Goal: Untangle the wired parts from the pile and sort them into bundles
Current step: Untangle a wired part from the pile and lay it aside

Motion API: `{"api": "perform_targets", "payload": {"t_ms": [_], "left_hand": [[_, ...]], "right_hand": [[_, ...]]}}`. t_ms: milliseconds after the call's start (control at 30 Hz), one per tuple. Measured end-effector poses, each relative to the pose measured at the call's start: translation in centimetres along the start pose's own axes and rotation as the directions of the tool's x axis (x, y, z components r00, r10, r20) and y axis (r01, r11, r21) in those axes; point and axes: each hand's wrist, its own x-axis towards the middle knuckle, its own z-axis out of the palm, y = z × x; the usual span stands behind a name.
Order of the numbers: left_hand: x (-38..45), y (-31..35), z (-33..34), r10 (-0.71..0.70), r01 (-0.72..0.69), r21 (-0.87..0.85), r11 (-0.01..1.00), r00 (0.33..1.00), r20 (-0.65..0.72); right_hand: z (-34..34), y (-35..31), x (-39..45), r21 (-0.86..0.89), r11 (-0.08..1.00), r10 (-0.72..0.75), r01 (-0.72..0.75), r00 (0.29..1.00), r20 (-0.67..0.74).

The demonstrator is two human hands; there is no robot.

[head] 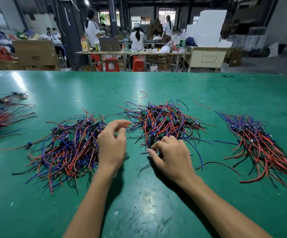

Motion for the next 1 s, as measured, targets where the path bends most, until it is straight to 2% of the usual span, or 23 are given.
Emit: {"api": "perform_targets", "payload": {"t_ms": [33,67,133,233,400,467,500,600,667,700,733,833,933,1000], "left_hand": [[-0.4,-0.3,0.5,0.083,-0.092,0.125,0.988,0.994,0.077],[-0.7,-0.4,0.9,0.110,-0.134,0.176,0.975,0.984,0.140],[-1.3,-0.2,1.7,0.019,-0.040,0.102,0.994,0.979,0.204],[-2.1,0.6,2.5,-0.130,0.174,-0.106,0.979,0.934,0.333],[-2.5,1.4,2.7,-0.159,0.339,-0.330,0.881,0.869,0.469],[-2.3,1.5,2.5,-0.164,0.385,-0.365,0.848,0.845,0.510],[-2.2,1.4,2.3,-0.146,0.388,-0.381,0.839,0.835,0.530],[-2.0,1.3,1.7,-0.044,0.366,-0.393,0.843,0.777,0.628],[-2.1,1.3,1.5,-0.016,0.356,-0.343,0.869,0.713,0.701],[-2.2,1.3,1.4,-0.010,0.344,-0.314,0.885,0.687,0.726],[-2.3,1.3,1.4,-0.004,0.333,-0.295,0.895,0.670,0.743],[-2.3,1.6,1.3,-0.005,0.354,-0.289,0.890,0.641,0.768],[-2.3,1.5,1.3,-0.013,0.372,-0.284,0.884,0.626,0.780],[-2.3,1.5,1.4,-0.023,0.355,-0.290,0.889,0.666,0.745]], "right_hand": [[-0.1,0.1,-0.1,0.074,0.997,-0.004,0.007,0.999,-0.035],[-0.3,0.2,-0.3,0.193,0.981,0.020,-0.006,0.997,-0.070],[-0.8,0.9,-0.7,0.407,0.913,0.059,0.001,0.989,-0.136],[-1.0,1.0,-1.3,0.435,0.895,-0.002,0.094,0.978,-0.208],[-1.2,0.8,-1.5,0.489,0.850,-0.121,0.198,0.975,-0.185],[-1.6,0.7,-1.7,0.563,0.813,-0.064,0.150,0.983,-0.170],[-1.7,0.7,-1.7,0.617,0.783,0.010,0.081,0.990,-0.143],[-2.1,0.6,-1.1,0.749,0.634,0.251,-0.191,0.967,0.034],[-2.5,0.8,-0.4,0.852,0.423,0.291,-0.310,0.936,0.197],[-2.8,1.0,-0.2,0.888,0.322,0.284,-0.327,0.929,0.239],[-3.1,1.1,0.0,0.911,0.270,0.277,-0.312,0.931,0.237],[-3.5,1.4,0.0,0.930,0.295,0.275,-0.218,0.952,0.136],[-3.3,1.5,0.0,0.910,0.353,0.267,-0.219,0.955,0.127],[-3.3,1.5,0.0,0.916,0.325,0.284,-0.233,0.949,0.141]]}}
